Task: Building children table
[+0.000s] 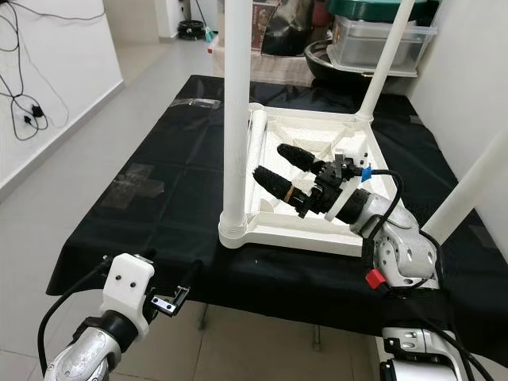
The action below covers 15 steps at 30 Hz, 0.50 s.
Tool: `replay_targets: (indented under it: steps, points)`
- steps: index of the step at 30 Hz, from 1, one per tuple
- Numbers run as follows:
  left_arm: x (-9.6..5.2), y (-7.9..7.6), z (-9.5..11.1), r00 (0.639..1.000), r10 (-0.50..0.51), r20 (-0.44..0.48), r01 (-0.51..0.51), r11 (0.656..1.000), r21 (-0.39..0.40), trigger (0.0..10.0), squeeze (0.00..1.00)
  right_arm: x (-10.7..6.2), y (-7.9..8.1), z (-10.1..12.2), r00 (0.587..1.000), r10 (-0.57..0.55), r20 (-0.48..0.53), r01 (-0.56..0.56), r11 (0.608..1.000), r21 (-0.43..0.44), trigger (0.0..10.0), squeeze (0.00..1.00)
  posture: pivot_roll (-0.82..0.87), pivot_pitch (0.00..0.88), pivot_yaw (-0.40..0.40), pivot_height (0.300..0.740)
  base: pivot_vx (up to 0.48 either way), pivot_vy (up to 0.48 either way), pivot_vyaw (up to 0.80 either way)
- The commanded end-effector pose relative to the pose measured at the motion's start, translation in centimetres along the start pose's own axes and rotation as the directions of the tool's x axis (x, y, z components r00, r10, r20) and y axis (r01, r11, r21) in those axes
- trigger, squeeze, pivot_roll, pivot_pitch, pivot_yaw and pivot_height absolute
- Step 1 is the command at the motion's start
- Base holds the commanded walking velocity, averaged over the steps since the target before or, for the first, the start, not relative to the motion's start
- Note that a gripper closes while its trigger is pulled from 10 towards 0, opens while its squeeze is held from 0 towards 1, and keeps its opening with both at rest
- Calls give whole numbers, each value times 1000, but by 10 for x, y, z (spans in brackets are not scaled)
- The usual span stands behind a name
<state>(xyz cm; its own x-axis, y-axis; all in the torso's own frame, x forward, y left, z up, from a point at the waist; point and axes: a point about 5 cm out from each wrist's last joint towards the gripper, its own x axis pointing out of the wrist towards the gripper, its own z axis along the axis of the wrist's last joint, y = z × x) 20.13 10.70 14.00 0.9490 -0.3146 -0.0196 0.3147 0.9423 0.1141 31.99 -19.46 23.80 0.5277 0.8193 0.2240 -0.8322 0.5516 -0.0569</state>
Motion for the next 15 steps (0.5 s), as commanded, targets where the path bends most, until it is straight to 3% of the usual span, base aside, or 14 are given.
replay_targets:
  steps: [1, 15]
  points:
    - [-1, -5, 1, 1000, -26, 10, 26, 1000, -6, 10000, 0, 12, 7, 1, 999, 35, 16, -34, 999, -13, 10000, 0, 128, 61, -49, 740, 0, 0, 0]
    - [-1, -10, 1, 999, -37, 19, 38, 999, -7, 10000, 0, 37, 13, -11, 1000, 11, -1, -11, 999, -45, 10000, 0, 130, 52, -54, 740, 0, 0, 0]
